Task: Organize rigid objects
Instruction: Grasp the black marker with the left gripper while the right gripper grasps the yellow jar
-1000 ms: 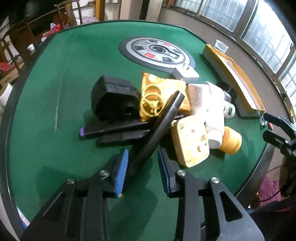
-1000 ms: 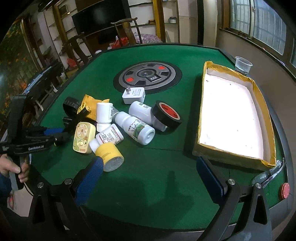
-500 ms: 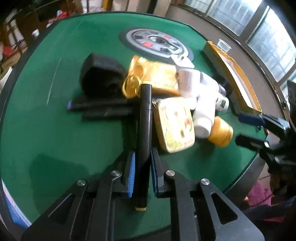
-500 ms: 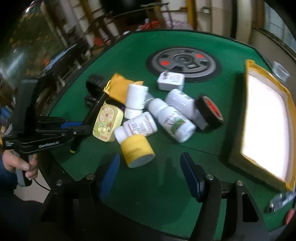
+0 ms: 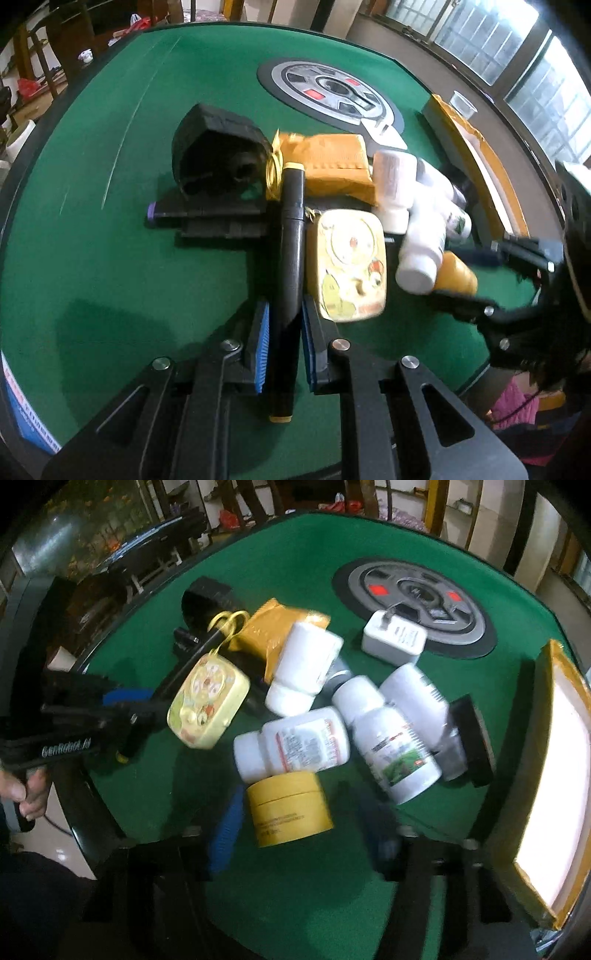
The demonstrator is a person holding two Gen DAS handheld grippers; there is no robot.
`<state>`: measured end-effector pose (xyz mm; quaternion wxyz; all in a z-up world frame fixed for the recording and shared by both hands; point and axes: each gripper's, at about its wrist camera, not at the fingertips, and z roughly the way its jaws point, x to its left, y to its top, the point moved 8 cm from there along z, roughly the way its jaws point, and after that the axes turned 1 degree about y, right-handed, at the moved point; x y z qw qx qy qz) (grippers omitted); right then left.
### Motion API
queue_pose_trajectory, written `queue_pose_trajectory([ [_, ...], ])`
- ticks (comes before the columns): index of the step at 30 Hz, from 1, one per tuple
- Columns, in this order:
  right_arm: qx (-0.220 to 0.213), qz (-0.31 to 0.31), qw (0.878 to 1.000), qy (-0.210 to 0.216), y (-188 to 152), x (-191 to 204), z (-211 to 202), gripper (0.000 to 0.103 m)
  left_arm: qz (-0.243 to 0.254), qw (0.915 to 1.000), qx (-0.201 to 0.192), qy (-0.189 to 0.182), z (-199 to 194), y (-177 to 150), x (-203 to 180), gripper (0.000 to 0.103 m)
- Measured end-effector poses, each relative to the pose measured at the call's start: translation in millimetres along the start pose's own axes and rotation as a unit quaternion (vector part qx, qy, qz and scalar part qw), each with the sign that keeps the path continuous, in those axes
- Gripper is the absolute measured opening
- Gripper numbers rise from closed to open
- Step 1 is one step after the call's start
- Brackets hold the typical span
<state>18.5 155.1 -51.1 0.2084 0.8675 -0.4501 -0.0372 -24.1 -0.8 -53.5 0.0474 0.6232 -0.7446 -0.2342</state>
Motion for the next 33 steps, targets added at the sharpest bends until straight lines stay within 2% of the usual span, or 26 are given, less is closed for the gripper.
queue_pose_trajectory([
  [10, -0.018, 0.056, 0.998, 0.019, -11.8, -4.2, -11.7, 0.038, -0.011, 0.9998, -0.014, -0.007, 0.6, 10.4, 0.8, 0.013],
  [15, -0.031, 0.082, 0.996, 0.031, -15.4, -8.5, -21.2, 0.038, -0.038, 0.9987, -0.018, -0.028, -16.7, -0.6, 5.6, 0.012],
  [20, -0.045, 0.096, 0.994, 0.033, -11.0, -14.1, -29.7, 0.038, -0.041, 0.9983, -0.033, -0.027, -33.1, 4.3, 3.7, 0.012],
  [25, -0.060, 0.103, 0.992, 0.035, -4.7, -16.2, -37.5, 0.038, -0.021, 0.9979, -0.050, -0.035, -45.4, 19.6, -16.6, 0.012],
  [33, -0.087, 0.124, 0.988, 0.014, -7.5, -34.3, -64.3, 0.038, 0.029, 0.9965, -0.055, -0.055, -45.6, 42.9, -59.6, 0.012],
])
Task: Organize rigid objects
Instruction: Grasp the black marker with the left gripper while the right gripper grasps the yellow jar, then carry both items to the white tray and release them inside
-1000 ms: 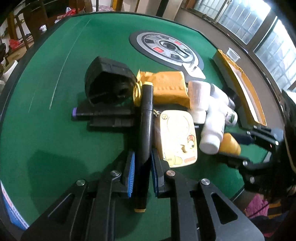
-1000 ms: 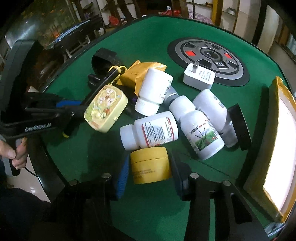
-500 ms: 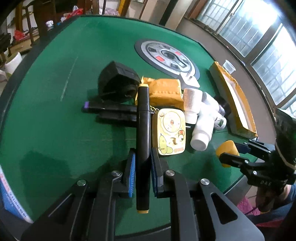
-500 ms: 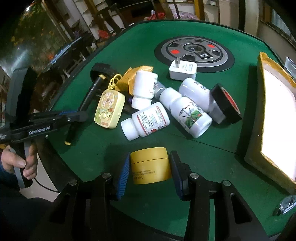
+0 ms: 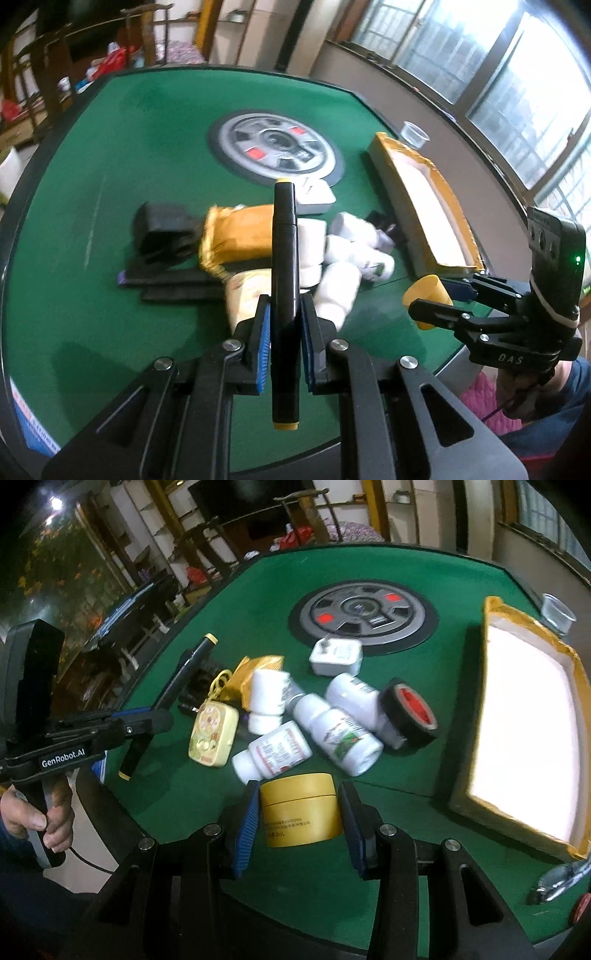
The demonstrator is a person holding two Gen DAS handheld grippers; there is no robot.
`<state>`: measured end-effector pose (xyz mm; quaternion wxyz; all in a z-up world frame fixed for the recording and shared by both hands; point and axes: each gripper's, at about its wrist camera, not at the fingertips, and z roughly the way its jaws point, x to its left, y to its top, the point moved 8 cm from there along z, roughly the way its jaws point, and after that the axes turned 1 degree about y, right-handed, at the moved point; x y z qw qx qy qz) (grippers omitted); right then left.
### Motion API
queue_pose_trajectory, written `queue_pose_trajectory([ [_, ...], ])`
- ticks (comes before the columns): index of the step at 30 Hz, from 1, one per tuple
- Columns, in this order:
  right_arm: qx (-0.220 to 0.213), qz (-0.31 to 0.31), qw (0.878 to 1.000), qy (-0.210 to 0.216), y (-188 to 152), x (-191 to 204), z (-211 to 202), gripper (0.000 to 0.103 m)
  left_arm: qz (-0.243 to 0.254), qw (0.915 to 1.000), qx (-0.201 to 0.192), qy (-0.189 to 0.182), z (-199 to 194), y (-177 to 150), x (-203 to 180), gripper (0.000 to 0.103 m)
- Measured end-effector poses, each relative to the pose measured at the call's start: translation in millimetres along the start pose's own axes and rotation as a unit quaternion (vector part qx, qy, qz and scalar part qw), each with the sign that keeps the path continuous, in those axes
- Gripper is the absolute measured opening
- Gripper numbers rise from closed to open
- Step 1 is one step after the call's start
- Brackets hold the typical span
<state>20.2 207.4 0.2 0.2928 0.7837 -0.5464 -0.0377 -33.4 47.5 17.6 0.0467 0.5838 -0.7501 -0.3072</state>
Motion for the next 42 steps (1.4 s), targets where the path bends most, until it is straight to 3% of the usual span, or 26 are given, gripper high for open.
queue_pose_trajectory([
  [12, -0.041, 0.059, 0.997, -0.040, 11.3, -73.7, -48.0, 0.038, 0.068, 0.9964, 0.010, -0.049, 31.5, 36.6, -95.9, 0.012],
  [24, -0.052, 0.097, 0.992, -0.057, 23.3, -156.8, -71.9, 0.038, 0.093, 0.9918, 0.037, -0.080, 79.0, 56.3, -177.1, 0.012],
  [31, -0.031, 0.143, 0.987, -0.061, 9.6, -201.1, -46.6, 0.038, 0.098, 0.9892, 0.064, -0.087, 120.7, 55.8, -207.9, 0.012],
  [35, -0.021, 0.154, 0.986, -0.059, 1.4, -206.5, -33.9, 0.038, 0.095, 0.9889, 0.082, -0.079, 143.4, 50.3, -214.8, 0.012],
  [42, -0.001, 0.150, 0.988, -0.044, -20.6, -196.6, -33.9, 0.035, 0.092, 0.9876, 0.104, -0.074, 135.6, 19.0, -215.0, 0.012],
])
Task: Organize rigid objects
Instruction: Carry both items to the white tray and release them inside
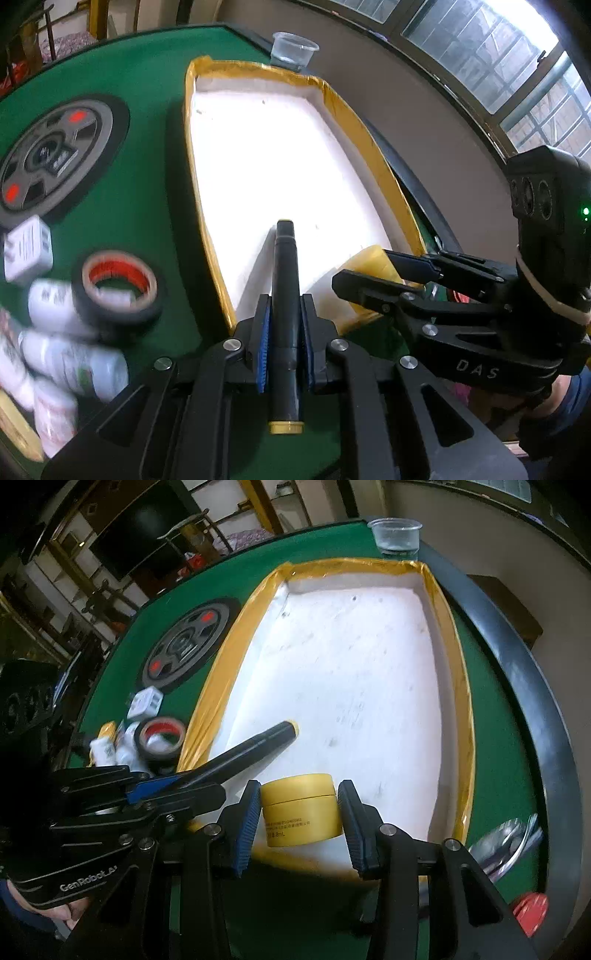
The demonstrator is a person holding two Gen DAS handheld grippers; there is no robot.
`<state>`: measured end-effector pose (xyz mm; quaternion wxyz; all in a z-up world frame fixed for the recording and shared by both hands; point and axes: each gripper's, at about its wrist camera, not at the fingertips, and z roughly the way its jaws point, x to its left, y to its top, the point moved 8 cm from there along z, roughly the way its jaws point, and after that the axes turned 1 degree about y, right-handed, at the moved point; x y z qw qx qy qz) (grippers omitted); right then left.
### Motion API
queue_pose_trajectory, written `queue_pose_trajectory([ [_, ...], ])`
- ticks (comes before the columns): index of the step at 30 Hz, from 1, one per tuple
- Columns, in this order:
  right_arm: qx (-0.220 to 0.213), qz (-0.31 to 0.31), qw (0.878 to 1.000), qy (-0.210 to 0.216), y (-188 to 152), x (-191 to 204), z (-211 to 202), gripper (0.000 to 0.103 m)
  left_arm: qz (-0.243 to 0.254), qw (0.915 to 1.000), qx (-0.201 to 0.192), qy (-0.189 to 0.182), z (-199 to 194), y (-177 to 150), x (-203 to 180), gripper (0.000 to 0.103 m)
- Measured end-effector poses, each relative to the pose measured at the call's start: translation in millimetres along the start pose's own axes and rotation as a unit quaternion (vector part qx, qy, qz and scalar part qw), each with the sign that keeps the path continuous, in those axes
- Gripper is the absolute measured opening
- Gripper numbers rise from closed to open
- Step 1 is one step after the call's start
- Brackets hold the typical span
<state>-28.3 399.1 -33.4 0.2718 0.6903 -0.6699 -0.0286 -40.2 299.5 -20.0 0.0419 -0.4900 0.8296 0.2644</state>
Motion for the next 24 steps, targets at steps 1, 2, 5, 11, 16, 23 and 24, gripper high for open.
queue_pose_trajectory([
  [1, 0.004, 0.004, 1.000, 0.002, -6.9, 0.8, -2.0, 0.035, 0.001, 1.0000, -0.004, 0.002, -4.1, -4.4, -1.2, 0.012],
  [2, 0.007, 0.007, 1.000, 0.005, -12.4, 1.7, -4.0, 0.035, 0.004, 1.0000, -0.001, 0.003, -6.5, -10.3, -3.0, 0.012],
  [5, 0.009, 0.004, 1.000, 0.005, -17.9, 0.3, -7.1, 0.035, 0.005, 1.0000, 0.000, -0.001, -10.4, -17.3, -5.6, 0.012],
  [11, -0.018, 0.006, 1.000, 0.002, 14.4, -5.3, -18.8, 0.035, 0.005, 0.9997, -0.023, 0.000, -18.2, 7.2, -7.4, 0.012],
  [16, -0.047, -0.005, 0.999, -0.014, 65.5, -10.6, -28.1, 0.035, -0.002, 0.9986, -0.050, 0.017, -25.1, 46.4, 1.7, 0.012],
  [23, -0.063, 0.011, 0.997, -0.034, 130.2, -32.5, -16.3, 0.035, -0.022, 0.9968, -0.071, 0.030, -22.2, 110.4, 5.6, 0.012],
  [24, -0.062, 0.011, 0.997, -0.037, 137.4, -36.4, -11.6, 0.035, -0.025, 0.9967, -0.071, 0.032, -17.4, 119.9, 4.6, 0.012],
])
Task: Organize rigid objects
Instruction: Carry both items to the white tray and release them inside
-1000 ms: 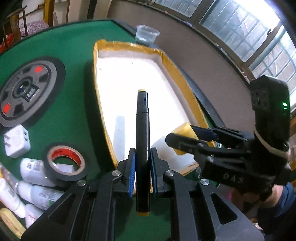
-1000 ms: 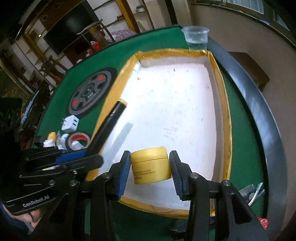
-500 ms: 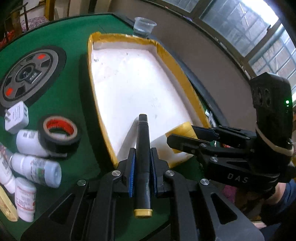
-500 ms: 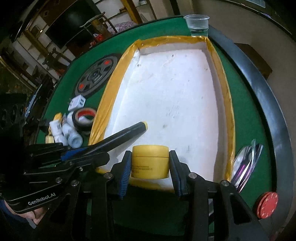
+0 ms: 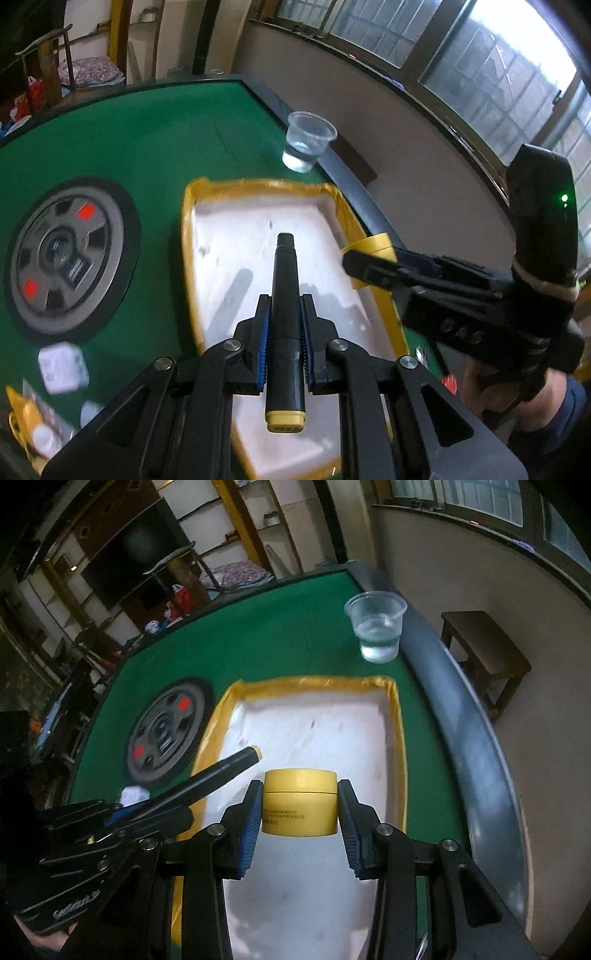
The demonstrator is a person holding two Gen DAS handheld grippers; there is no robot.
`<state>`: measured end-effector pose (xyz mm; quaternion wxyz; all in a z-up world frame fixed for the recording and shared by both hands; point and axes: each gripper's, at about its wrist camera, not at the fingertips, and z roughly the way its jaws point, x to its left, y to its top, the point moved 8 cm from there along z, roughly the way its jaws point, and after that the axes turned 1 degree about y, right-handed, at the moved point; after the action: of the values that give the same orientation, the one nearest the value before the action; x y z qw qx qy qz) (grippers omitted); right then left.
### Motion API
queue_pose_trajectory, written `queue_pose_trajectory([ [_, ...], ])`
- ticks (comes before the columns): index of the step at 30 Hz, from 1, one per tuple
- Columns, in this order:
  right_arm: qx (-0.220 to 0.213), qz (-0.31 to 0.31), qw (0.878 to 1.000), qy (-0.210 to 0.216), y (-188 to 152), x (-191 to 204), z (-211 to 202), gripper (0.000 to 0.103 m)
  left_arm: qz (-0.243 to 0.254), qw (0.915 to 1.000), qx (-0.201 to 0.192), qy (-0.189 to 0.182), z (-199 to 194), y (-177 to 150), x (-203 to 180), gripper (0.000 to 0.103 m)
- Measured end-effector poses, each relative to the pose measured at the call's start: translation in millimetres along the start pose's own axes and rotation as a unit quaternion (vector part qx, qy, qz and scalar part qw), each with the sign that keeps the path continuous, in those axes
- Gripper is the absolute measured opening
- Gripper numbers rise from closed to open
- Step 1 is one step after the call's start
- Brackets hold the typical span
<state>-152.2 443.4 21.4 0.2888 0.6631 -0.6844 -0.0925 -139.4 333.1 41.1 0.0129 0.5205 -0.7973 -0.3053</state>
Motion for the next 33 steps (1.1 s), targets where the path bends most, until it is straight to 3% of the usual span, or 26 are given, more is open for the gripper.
queue_pose_trajectory([
  [4, 0.005, 0.005, 1.000, -0.025, 17.3, -16.1, 24.7, 0.035, -0.015, 0.9998, 0.005, 0.008, 31.1, 21.8, -1.9, 0.012],
  [10, 0.010, 0.032, 0.999, -0.034, 28.8, -36.4, 44.4, 0.035, -0.051, 0.9987, 0.005, 0.005, 62.0, 29.5, -0.8, 0.011],
  [26, 0.041, 0.030, 0.998, -0.033, 35.7, -38.1, 73.2, 0.035, -0.061, 0.9973, 0.042, 0.004, 88.6, 9.0, -2.4, 0.012],
  [28, 0.041, 0.027, 0.998, -0.035, 38.0, -37.6, 72.2, 0.041, -0.061, 0.9971, 0.045, 0.006, 88.9, 9.3, -1.4, 0.017],
  [30, 0.039, 0.023, 0.999, -0.028, 39.2, -34.5, 68.4, 0.050, -0.065, 0.9968, 0.046, 0.002, 87.6, 9.6, -0.9, 0.034],
  [32, 0.037, 0.020, 0.999, -0.029, 38.4, -32.7, 63.9, 0.054, -0.069, 0.9967, 0.041, -0.001, 86.0, 10.1, -0.3, 0.045],
  [33, 0.034, 0.020, 0.999, -0.031, 38.8, -32.8, 62.3, 0.054, -0.070, 0.9968, 0.039, -0.001, 84.2, 9.9, -0.3, 0.046],
])
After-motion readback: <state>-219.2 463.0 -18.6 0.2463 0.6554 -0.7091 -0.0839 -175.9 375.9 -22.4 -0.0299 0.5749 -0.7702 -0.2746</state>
